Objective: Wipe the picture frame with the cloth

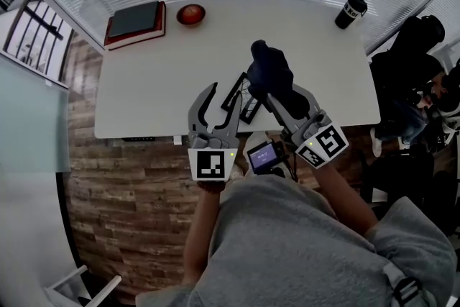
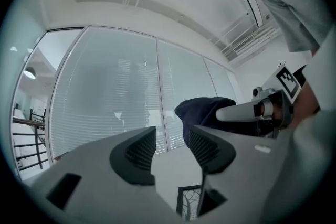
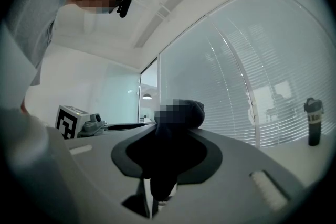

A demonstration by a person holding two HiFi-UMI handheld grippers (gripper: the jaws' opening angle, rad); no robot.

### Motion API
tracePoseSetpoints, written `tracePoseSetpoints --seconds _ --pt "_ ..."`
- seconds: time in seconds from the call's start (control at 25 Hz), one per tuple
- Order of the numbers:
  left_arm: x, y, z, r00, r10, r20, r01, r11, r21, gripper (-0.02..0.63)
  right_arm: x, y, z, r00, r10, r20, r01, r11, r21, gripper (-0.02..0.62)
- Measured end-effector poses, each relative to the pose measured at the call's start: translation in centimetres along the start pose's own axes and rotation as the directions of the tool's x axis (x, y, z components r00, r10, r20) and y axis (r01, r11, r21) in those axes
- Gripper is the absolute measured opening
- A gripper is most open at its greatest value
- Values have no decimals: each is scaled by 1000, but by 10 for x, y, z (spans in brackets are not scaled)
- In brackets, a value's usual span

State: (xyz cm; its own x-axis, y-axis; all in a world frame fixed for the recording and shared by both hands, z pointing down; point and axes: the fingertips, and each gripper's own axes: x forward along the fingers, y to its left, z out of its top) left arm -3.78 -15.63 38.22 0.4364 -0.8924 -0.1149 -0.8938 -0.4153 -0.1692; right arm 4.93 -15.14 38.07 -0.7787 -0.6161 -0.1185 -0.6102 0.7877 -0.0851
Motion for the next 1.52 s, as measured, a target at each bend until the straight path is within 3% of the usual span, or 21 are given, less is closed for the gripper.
tracePoseSetpoints --seconds 0.2,0.36,0.52,0.68,0.88,1.04,1.4,1.52 --pt "0 -6 -4 1000 -8 -5 8 1000 24 183 -4 -3 -11 999 -35 -34 34 999 -33 98" --pt "1 -10 -7 1000 -4 11 4 1000 -16 169 -6 -7 -16 996 -72 -50 70 997 -27 98" --pt "1 -12 -13 1000 9 10 -9 999 -48 146 -9 -7 -24 995 -65 -75 60 996 -62 98" --pt "1 -12 -18 1000 4 -3 -4 1000 7 127 -10 -6 -32 994 -61 -94 54 996 -76 97" --pt "-2 -13 -25 1000 22 -21 -23 999 -40 98 -12 -3 -40 992 -52 -113 43 996 -81 97" --pt "-1 -18 -28 999 4 -35 -4 1000 -2 83 -14 -3 -48 991 -52 -126 43 996 -77 97" --pt "1 -20 -31 999 12 -42 -13 1000 -8 35 -16 -3 -56 988 -49 -147 38 996 -76 95" --pt "1 -19 -34 998 21 -58 -21 1000 -10 -8 -17 -4 -58 987 -49 -154 38 997 -75 95"
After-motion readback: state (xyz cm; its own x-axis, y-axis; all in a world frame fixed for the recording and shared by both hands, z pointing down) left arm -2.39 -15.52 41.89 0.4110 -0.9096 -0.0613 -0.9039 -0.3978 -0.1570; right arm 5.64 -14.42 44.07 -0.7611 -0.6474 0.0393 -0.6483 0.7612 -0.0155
